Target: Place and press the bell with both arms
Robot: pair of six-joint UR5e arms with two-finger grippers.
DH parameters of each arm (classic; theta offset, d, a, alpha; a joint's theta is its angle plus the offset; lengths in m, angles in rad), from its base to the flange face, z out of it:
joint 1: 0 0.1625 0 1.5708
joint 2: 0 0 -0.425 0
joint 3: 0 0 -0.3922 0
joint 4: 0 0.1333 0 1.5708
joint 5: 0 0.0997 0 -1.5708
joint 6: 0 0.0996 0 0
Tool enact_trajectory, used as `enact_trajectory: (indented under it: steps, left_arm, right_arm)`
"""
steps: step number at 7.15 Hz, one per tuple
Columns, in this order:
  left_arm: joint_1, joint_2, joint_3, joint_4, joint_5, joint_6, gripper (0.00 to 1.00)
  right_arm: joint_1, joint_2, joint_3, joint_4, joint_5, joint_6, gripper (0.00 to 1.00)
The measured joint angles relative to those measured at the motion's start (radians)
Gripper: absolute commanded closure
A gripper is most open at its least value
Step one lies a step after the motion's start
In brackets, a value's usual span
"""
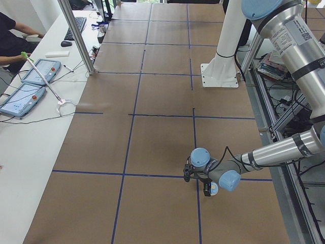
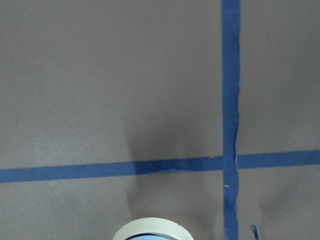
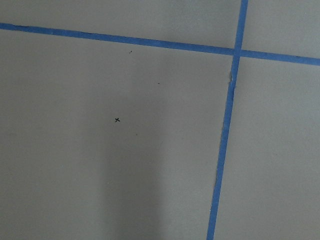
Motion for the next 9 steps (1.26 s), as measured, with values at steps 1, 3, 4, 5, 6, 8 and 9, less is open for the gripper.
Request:
enact_trajectory:
  steps: [1, 3, 4, 5, 6, 8, 9]
  left_arm:
    - [0.006, 0.000, 0.010, -0.003, 0.002, 0.002, 0.00]
    - [0.008, 0.001, 0.018, -0.010, 0.007, 0.000, 0.02]
    - [0.008, 0.001, 0.021, -0.011, 0.009, -0.001, 0.04]
    - [0.009, 0.001, 0.028, -0.012, 0.009, -0.002, 0.10]
    - [0.009, 0.001, 0.035, -0.012, 0.009, -0.002, 0.27]
    - [0.009, -0.001, 0.041, -0.015, 0.008, -0.002, 0.77]
    - [0.009, -0.001, 0.041, -0.027, 0.007, -0.004, 0.94]
  right_arm:
    - [0.000, 0.000, 0.000, 0.000, 0.000, 0.000, 0.00]
    - [0.000, -0.002, 0.000, 0.000, 0.001, 0.001, 0.00]
    - [0.000, -0.002, 0.000, 0.000, 0.002, 0.002, 0.00]
    - [0.000, -0.003, 0.000, 0.000, 0.002, 0.002, 0.00]
    - [0.000, -0.003, 0.000, 0.000, 0.002, 0.002, 0.00]
    - [0.000, -0.003, 0.002, 0.000, 0.003, 0.002, 0.00]
    - [0.000, -0.003, 0.003, 0.000, 0.004, 0.002, 0.00]
